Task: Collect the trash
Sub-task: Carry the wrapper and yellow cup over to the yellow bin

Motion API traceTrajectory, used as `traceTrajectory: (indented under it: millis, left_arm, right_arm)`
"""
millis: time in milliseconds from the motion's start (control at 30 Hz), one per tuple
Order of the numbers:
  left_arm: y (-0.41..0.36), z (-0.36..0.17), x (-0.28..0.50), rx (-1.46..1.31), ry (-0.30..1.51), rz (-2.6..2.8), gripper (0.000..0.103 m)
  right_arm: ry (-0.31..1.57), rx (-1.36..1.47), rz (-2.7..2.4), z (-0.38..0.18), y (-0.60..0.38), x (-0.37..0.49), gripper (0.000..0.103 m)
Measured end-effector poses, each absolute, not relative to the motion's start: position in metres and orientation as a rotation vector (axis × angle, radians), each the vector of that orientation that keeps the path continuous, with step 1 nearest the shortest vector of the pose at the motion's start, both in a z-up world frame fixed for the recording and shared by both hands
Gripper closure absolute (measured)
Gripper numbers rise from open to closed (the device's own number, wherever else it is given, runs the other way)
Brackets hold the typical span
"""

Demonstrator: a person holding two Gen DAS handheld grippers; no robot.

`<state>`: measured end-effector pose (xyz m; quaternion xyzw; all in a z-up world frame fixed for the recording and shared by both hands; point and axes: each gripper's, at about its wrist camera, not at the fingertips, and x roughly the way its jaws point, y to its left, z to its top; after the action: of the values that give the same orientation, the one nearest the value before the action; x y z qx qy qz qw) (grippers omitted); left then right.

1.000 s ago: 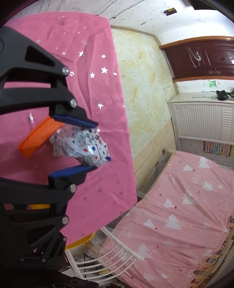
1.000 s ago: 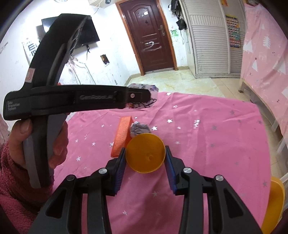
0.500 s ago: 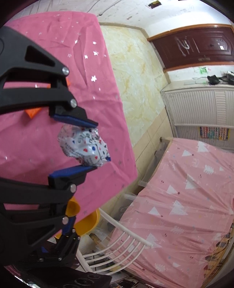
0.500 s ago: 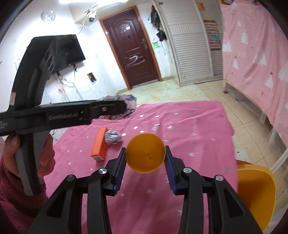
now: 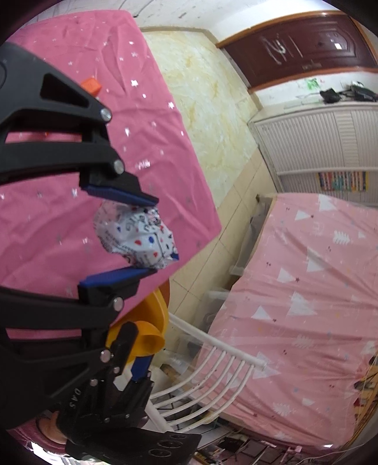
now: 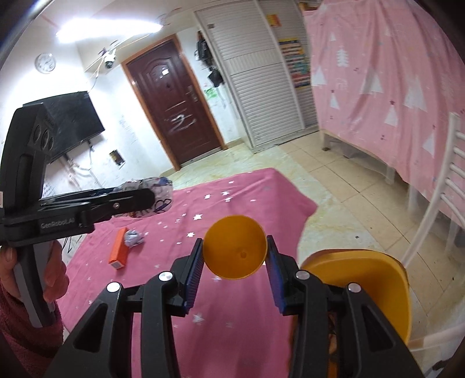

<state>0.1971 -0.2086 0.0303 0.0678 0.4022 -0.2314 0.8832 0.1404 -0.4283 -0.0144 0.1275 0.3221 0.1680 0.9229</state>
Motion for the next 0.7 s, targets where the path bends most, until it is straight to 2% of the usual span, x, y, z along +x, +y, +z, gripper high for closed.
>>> traceTrajectory:
  millis: [700]
  left_arm:
    - [-0.307,0.011,0.181,0.233,0.892,-0.627,0.064]
  right_arm:
    - [0.668,0.377,0.155,-0.052,-0.531,0.131,0.068]
